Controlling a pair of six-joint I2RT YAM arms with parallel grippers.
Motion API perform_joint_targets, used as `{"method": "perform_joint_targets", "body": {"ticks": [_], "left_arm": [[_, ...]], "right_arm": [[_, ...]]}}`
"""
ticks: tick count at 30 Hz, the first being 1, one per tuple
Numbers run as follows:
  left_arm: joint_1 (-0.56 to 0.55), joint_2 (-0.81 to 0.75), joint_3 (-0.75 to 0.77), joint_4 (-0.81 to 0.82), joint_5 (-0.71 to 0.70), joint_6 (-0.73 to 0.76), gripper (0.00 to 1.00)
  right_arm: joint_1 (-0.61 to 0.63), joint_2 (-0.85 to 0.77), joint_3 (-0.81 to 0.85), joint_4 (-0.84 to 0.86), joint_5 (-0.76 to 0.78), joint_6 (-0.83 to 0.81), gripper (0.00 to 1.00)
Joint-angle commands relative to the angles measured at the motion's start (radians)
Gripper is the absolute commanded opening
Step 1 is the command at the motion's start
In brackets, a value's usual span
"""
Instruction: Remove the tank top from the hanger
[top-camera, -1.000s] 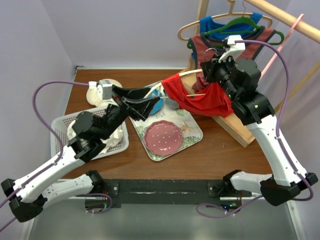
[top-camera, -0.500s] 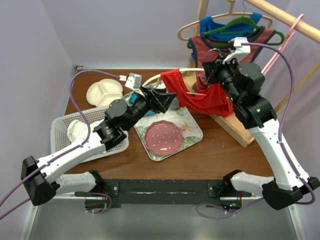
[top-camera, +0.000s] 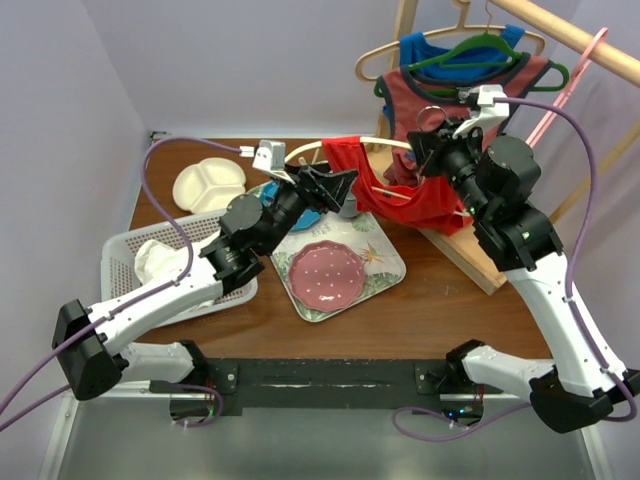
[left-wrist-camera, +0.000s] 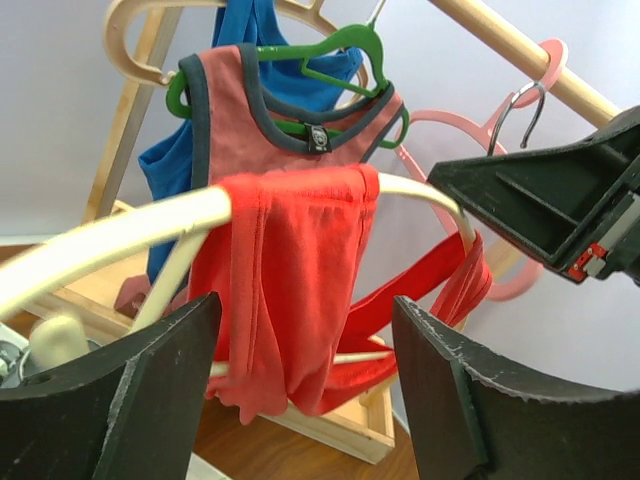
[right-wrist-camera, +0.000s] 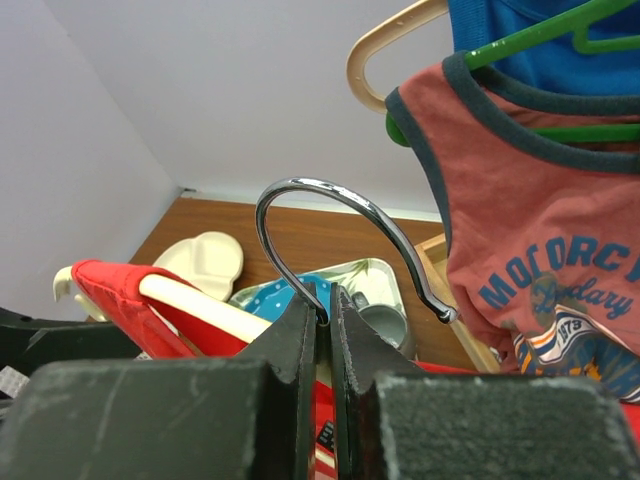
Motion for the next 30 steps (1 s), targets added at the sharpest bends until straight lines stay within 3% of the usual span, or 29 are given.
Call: {"method": "perform_joint_targets", "body": {"ticks": [1,4,7,8,10,16,25,30], "left_arm": [[-0.001,0.024,0.05,0.104,-0.042,0.053,0.72],[-0.001,0.04,0.059,0.127,-0.018,0.07,0.66],[-0.003,0.044,0.058,0.154,0.008,0.075,0.33],[-0.001,0.044,0.059,0.156,0.013,0.076,0.12],[-0.001,0.037,0.065,0.131,0.021,0.069,0.0],[0.002,-0.06,0.073,-0.101,-0.002,0.053,0.0],[0.019,-0.098,0.193,-0.436,-0.037,0.009,0.0],[0.019,-0.146,0.144,-0.473,-0.047,-0.013,0.0]], "right_arm": [[0.005,-0.03,-0.006,0.106,-0.06,0.044,0.0],[0.008,-0.032,-0.01,0.097,-0.066,0.043,0.0],[0.006,-0.047,-0.03,0.1,-0.07,0.046,0.0],[0.006,-0.05,-0.039,0.103,-0.066,0.046,0.0],[0.005,-0.061,-0.05,0.104,-0.028,0.038,0.0],[0.006,-0.044,0.031,-0.026,0.139,-0.055,0.0],[0.006,-0.167,-0.024,-0.011,0.141,-0.161,0.0],[0.006,-0.136,0.039,-0.032,0.169,-0.19,0.0]]}}
